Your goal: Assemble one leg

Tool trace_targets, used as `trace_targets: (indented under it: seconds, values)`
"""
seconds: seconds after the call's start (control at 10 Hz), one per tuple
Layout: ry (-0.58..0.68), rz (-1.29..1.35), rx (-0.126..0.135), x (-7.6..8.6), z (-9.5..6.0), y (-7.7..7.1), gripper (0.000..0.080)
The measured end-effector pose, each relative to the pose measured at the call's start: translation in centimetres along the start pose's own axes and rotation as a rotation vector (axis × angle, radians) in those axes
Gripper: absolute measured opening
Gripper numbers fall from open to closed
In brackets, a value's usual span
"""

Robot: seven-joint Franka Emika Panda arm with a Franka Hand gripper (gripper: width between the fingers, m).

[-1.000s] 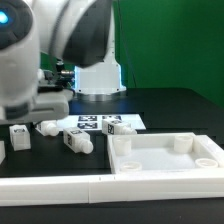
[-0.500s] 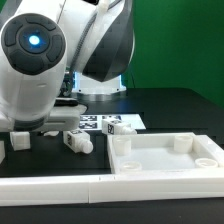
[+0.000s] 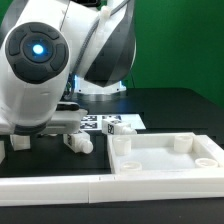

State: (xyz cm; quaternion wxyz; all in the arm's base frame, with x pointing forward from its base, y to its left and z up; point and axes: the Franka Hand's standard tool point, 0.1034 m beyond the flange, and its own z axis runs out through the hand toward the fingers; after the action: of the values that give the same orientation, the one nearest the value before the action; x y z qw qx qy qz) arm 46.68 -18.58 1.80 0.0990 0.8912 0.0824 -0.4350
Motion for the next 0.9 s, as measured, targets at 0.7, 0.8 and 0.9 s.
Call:
trace_targets:
  seconds: [0.7, 0.8, 0.9]
  values:
    - [0.012, 0.018, 0.045, -2.1, -7.5, -0.4, 0.0285]
    - [0.125, 0.003, 0.056, -2.0, -10.1, -0.2, 0.0285]
    - [0.223, -0.009, 0.048, -2.0, -10.8, 0.2, 0.0285]
